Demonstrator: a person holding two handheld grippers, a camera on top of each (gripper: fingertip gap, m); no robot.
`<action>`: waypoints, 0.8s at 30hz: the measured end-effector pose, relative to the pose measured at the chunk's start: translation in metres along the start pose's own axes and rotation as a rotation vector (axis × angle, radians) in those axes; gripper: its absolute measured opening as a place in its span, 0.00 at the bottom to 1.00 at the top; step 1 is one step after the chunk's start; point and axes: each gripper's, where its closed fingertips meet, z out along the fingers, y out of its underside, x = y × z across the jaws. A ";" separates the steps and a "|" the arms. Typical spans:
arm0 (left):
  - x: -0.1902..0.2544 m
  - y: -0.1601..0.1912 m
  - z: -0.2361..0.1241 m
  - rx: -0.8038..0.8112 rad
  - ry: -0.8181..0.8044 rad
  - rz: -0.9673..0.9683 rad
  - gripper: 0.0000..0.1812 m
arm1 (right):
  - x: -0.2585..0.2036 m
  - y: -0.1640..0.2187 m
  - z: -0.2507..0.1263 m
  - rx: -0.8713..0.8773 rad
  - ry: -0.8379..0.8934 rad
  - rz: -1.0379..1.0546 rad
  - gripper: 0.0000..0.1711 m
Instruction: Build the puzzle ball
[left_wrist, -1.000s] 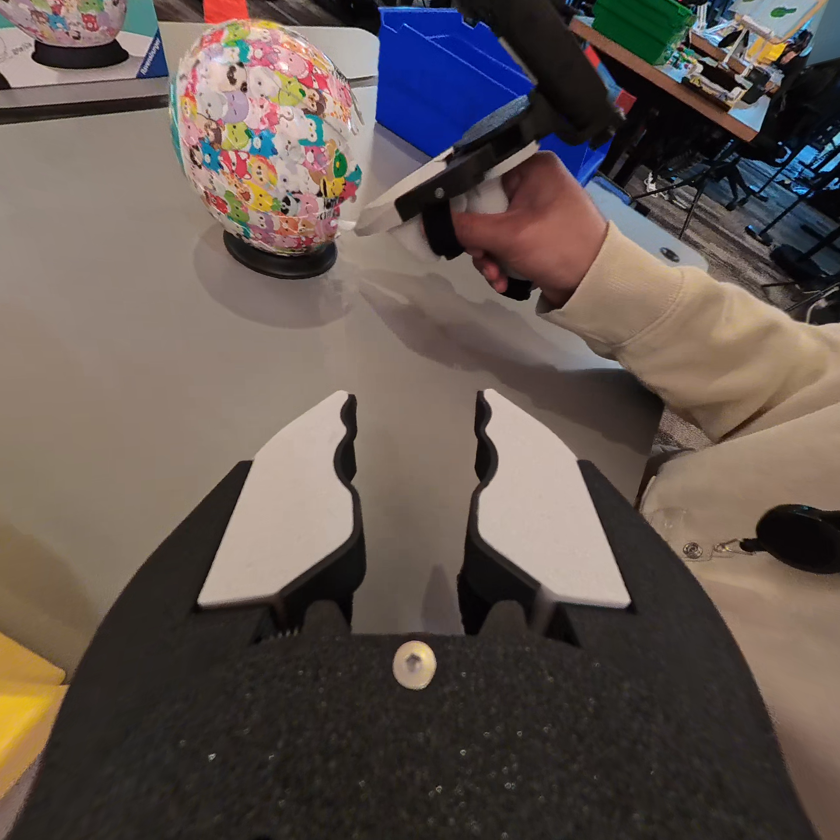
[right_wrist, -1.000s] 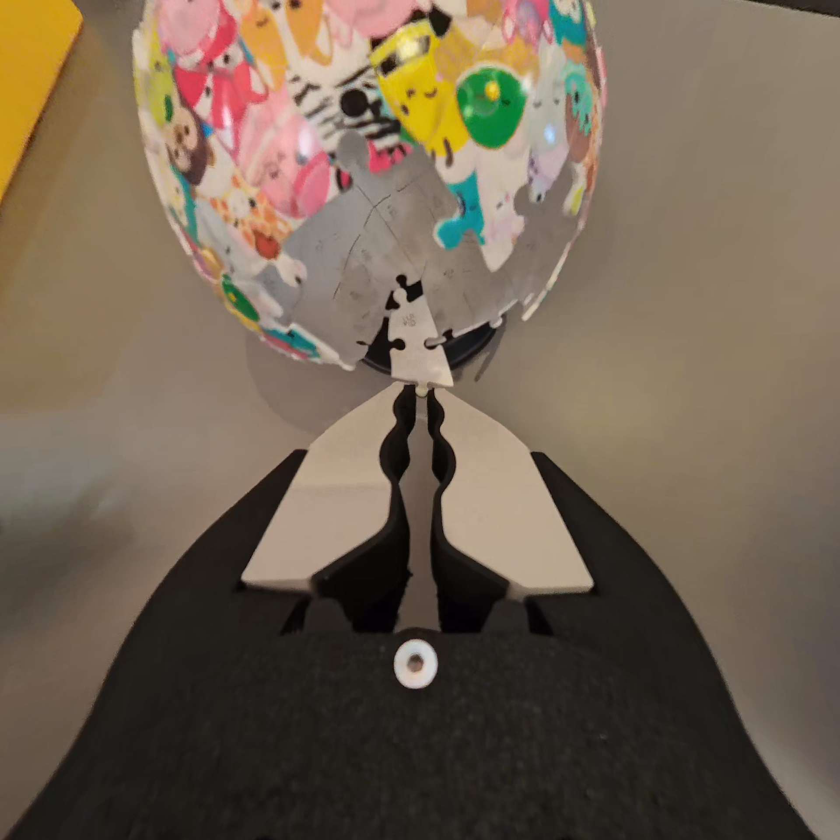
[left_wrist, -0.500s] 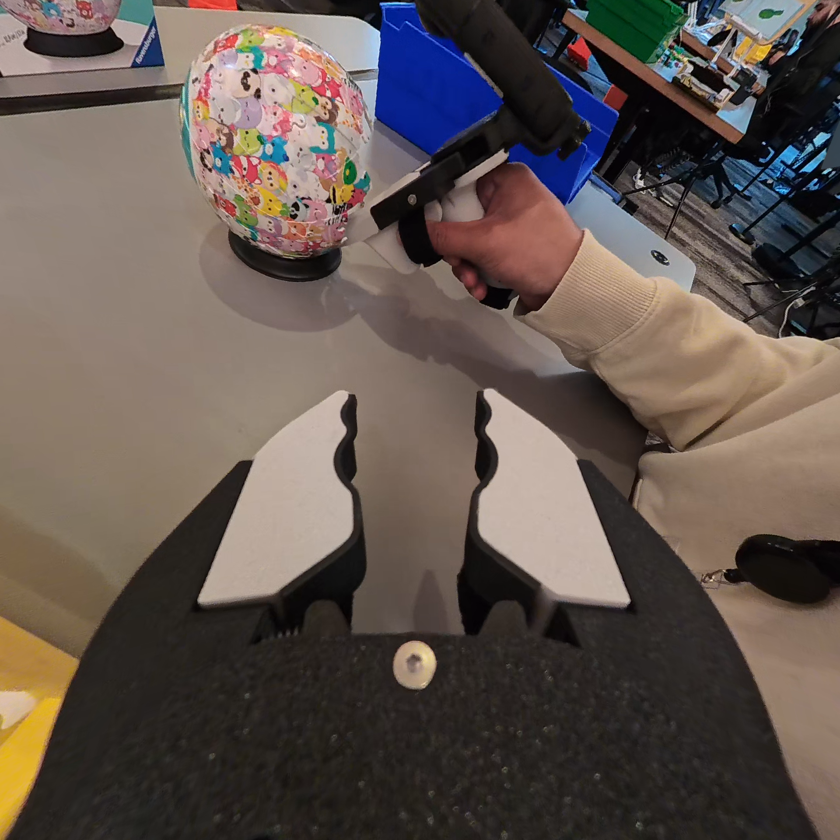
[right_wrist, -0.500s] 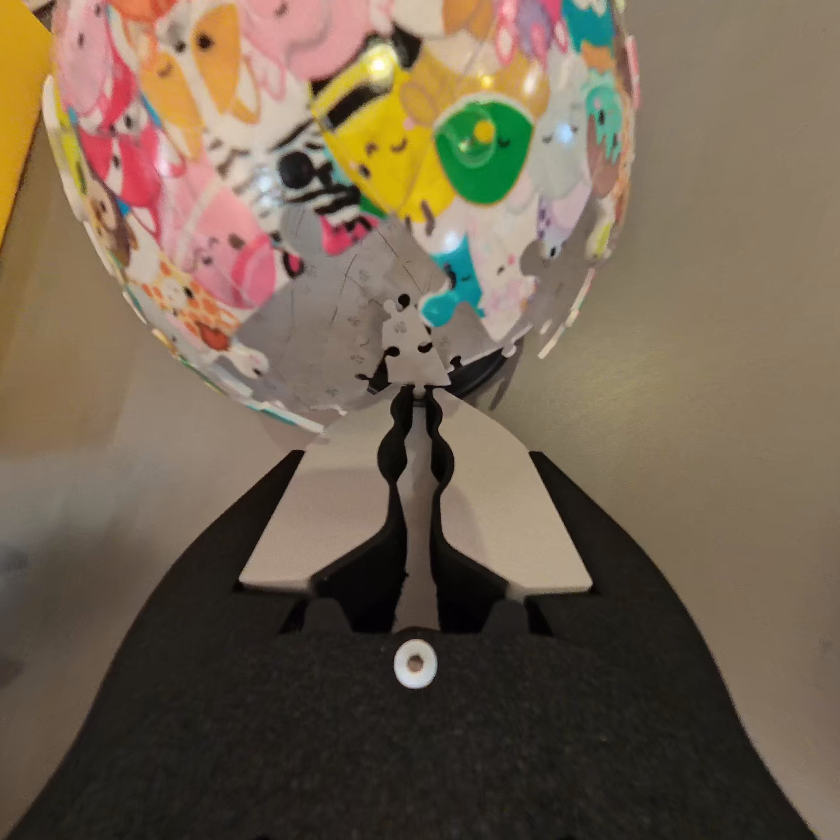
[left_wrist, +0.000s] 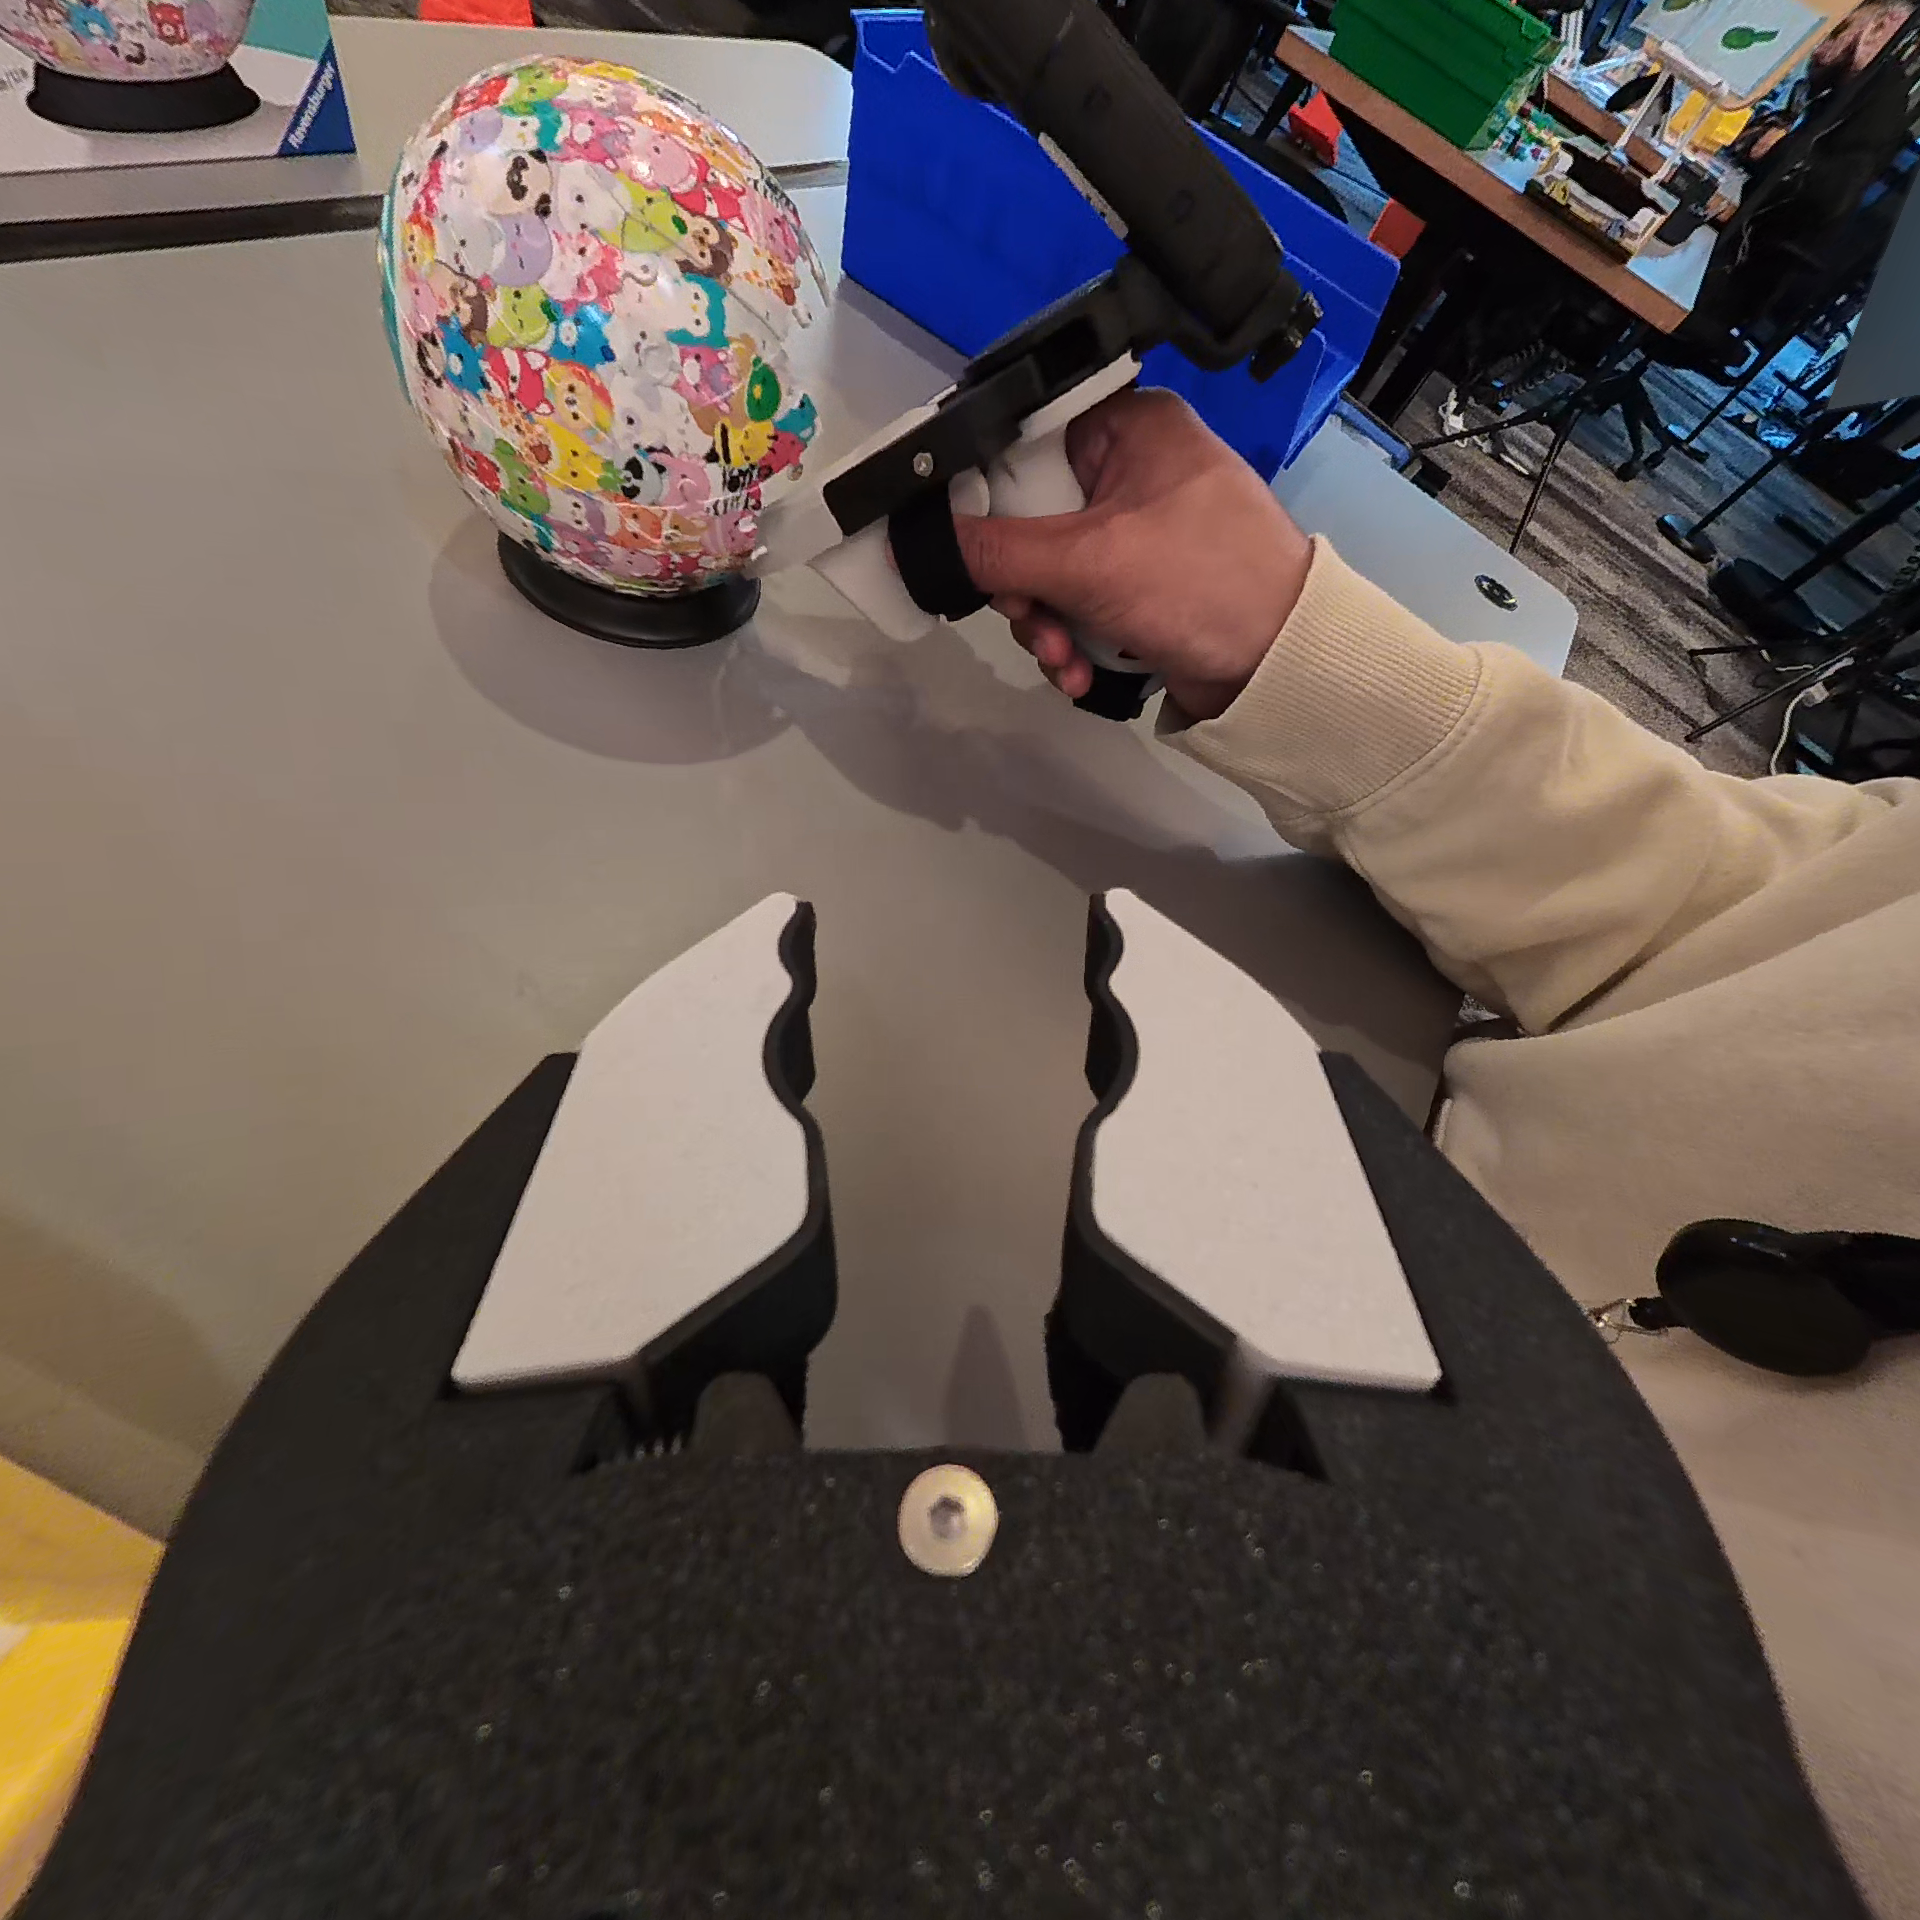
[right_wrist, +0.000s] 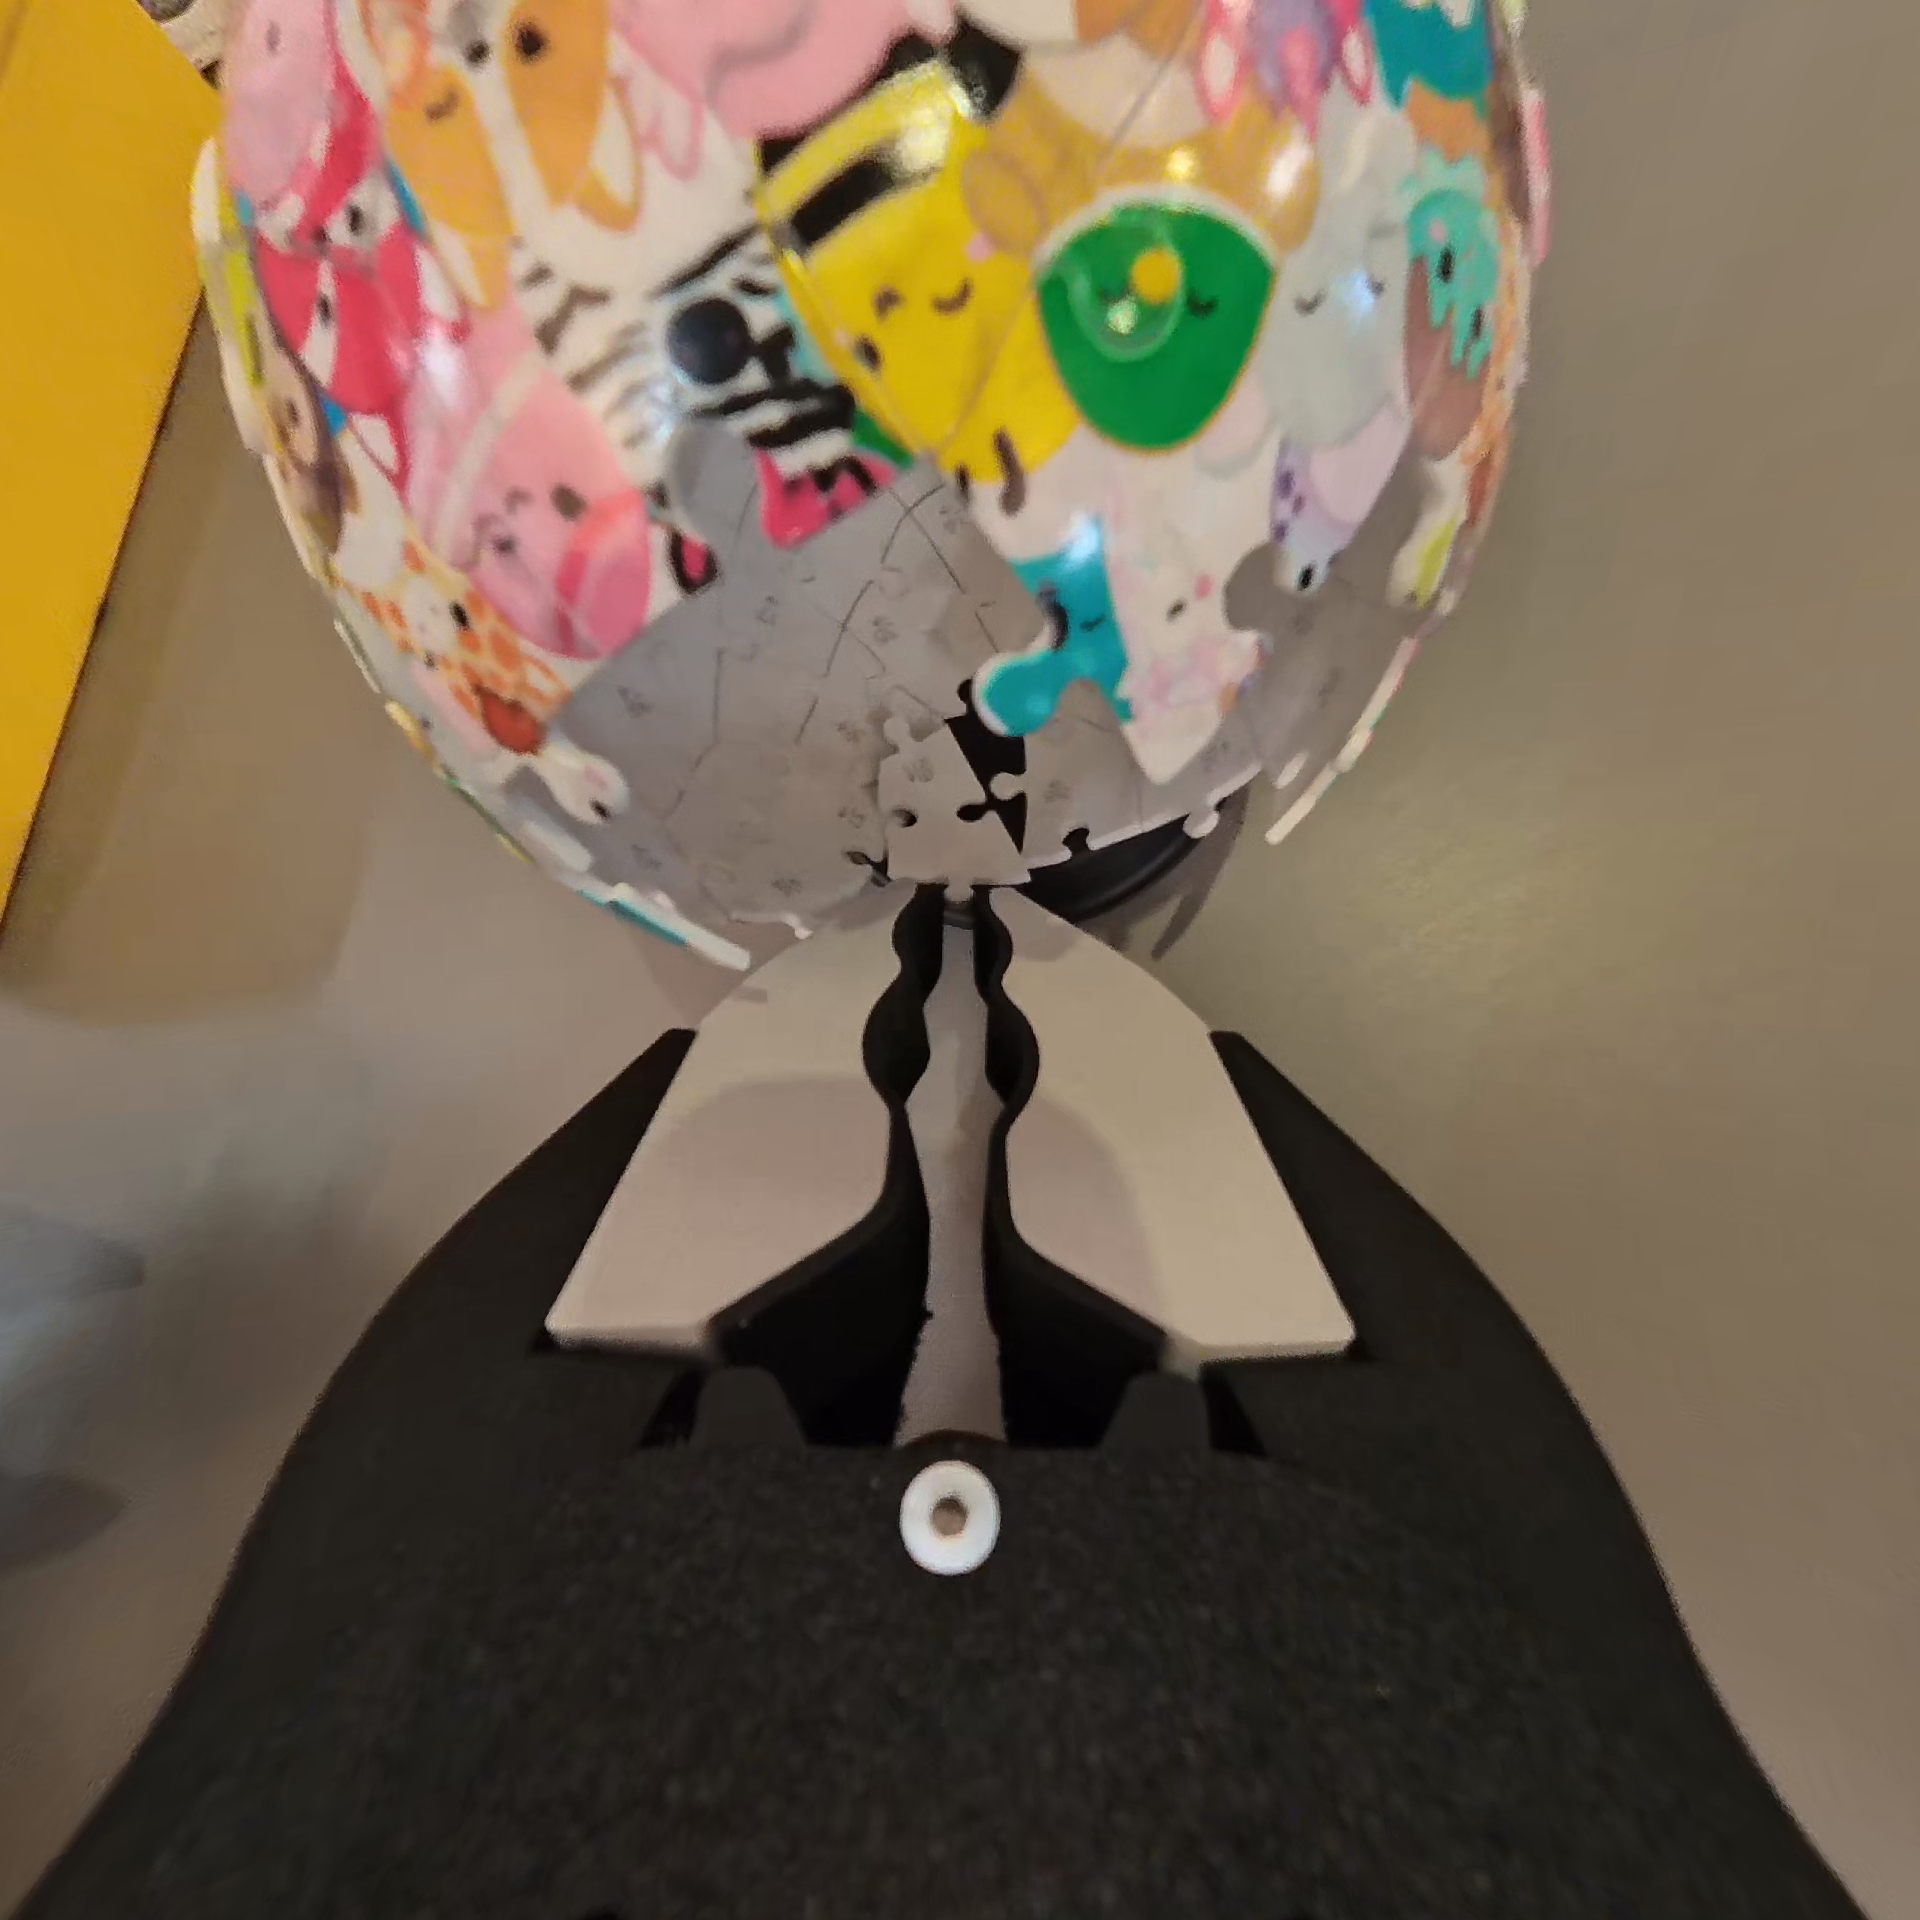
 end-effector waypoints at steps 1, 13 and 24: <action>0.000 0.000 0.000 0.000 0.001 0.000 0.27 | -0.001 0.000 0.000 0.003 -0.005 0.001 0.03; -0.001 0.000 0.004 -0.003 0.003 -0.008 0.27 | -0.001 0.000 -0.016 0.062 -0.090 -0.104 0.05; -0.002 0.002 0.009 0.004 -0.013 -0.028 0.27 | -0.007 -0.002 -0.021 0.356 0.005 -1.055 0.09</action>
